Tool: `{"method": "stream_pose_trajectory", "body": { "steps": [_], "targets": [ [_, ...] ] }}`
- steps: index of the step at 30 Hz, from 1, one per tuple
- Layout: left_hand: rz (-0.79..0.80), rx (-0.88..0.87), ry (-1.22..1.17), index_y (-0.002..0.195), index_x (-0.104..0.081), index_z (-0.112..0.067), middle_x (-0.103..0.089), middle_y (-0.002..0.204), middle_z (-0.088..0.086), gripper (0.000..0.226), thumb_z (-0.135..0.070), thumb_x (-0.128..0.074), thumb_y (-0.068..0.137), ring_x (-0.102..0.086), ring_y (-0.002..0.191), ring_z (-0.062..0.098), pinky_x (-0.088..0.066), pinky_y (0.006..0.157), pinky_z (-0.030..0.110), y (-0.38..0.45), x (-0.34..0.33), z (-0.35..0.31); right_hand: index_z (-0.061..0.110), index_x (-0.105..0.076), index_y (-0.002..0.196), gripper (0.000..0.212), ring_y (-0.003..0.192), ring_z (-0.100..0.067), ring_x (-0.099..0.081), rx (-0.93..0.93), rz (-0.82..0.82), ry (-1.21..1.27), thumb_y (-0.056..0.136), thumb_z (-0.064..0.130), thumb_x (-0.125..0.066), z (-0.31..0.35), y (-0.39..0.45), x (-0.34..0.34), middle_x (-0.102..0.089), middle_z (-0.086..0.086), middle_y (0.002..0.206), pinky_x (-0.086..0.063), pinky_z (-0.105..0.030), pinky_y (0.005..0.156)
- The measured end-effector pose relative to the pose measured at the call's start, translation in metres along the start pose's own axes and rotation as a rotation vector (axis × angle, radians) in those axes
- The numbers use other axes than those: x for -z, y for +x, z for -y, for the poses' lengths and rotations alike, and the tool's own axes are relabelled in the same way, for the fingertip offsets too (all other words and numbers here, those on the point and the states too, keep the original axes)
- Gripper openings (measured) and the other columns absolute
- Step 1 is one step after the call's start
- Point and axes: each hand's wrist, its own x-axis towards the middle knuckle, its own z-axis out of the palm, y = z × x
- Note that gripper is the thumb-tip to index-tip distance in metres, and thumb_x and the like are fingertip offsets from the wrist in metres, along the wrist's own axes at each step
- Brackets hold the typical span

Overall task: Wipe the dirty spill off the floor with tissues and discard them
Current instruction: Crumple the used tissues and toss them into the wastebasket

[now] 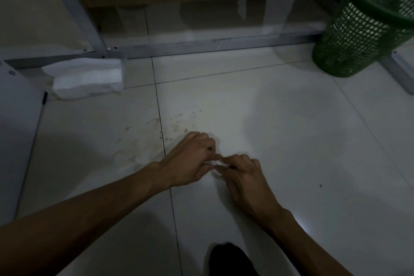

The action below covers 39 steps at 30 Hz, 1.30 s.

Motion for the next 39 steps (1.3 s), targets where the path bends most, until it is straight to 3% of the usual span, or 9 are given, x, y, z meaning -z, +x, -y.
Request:
{"method": "stream_pose_trajectory", "body": {
  "steps": [5, 13, 25, 28, 31, 34, 39],
  "targets": [
    [-0.039, -0.026, -0.055, 0.105, -0.077, -0.027, -0.065, 0.087, -0.005, 0.02, -0.034, -0.06, 0.098, -0.054, 0.087, 0.017, -0.037, 0.083, 0.032, -0.003, -0.004, -0.002, 0.022, -0.075, 0.124, 0.033, 0.095, -0.024, -0.064, 0.095, 0.044, 0.06, 0.097, 0.007, -0.066, -0.018, 0.003, 0.005, -0.073, 0.001, 0.111, -0.047, -0.044, 0.079],
    [-0.088, 0.033, -0.041, 0.088, -0.079, -0.021, -0.064, 0.079, -0.003, 0.013, -0.026, -0.067, 0.092, -0.056, 0.083, 0.019, -0.043, 0.083, 0.038, 0.005, -0.014, -0.011, 0.018, -0.08, 0.107, 0.03, 0.094, -0.02, -0.066, 0.175, 0.061, 0.055, 0.092, -0.001, -0.063, -0.039, 0.017, 0.012, -0.076, 0.003, 0.109, -0.045, -0.041, 0.082],
    [-0.205, 0.291, -0.077, 0.099, -0.08, -0.019, -0.069, 0.093, 0.002, 0.016, -0.02, -0.064, 0.094, -0.057, 0.095, 0.022, -0.035, 0.085, 0.033, 0.046, -0.014, -0.007, 0.013, -0.081, 0.093, 0.032, 0.089, -0.026, -0.07, 0.036, -0.116, 0.01, 0.082, -0.014, -0.069, -0.052, 0.06, 0.015, -0.078, -0.004, 0.098, -0.047, -0.036, 0.079],
    [-0.309, 0.384, -0.245, 0.097, -0.082, -0.019, -0.072, 0.089, 0.001, 0.013, -0.016, -0.072, 0.089, -0.06, 0.087, 0.019, -0.044, 0.082, 0.034, 0.053, -0.008, -0.006, 0.009, -0.081, 0.093, 0.03, 0.09, -0.024, -0.072, -0.057, -0.225, 0.18, 0.084, -0.015, -0.066, -0.048, 0.067, 0.02, -0.079, -0.005, 0.098, -0.057, -0.044, 0.083],
    [-0.432, 0.482, -0.562, 0.094, -0.084, -0.02, -0.074, 0.084, -0.003, 0.012, -0.013, -0.08, 0.085, -0.063, 0.074, 0.014, -0.051, 0.071, 0.028, 0.059, 0.005, -0.006, 0.01, -0.08, 0.096, 0.023, 0.092, -0.013, -0.073, -0.2, -0.335, 0.44, 0.089, -0.009, -0.069, -0.042, 0.071, 0.028, -0.078, 0.0, 0.097, -0.06, -0.031, 0.082],
    [-0.479, 0.578, -0.848, 0.088, -0.083, -0.019, -0.078, 0.085, -0.004, 0.006, -0.015, -0.082, 0.084, -0.072, 0.081, 0.021, -0.06, 0.078, 0.037, 0.062, 0.015, -0.01, 0.013, -0.079, 0.1, 0.019, 0.093, -0.015, -0.075, -0.402, -0.379, 0.747, 0.089, -0.002, -0.073, -0.035, 0.076, 0.037, -0.079, 0.002, 0.096, -0.061, -0.026, 0.084],
    [-0.557, 0.64, -1.227, 0.093, -0.081, -0.01, -0.081, 0.094, 0.006, 0.006, -0.012, -0.079, 0.087, -0.076, 0.091, 0.027, -0.062, 0.084, 0.037, 0.064, 0.02, -0.024, 0.007, -0.076, 0.1, 0.014, 0.091, -0.02, -0.073, -0.615, -0.497, 1.115, 0.086, 0.003, -0.078, -0.023, 0.084, 0.047, -0.078, -0.011, 0.097, -0.059, -0.029, 0.081]
  ]
}}
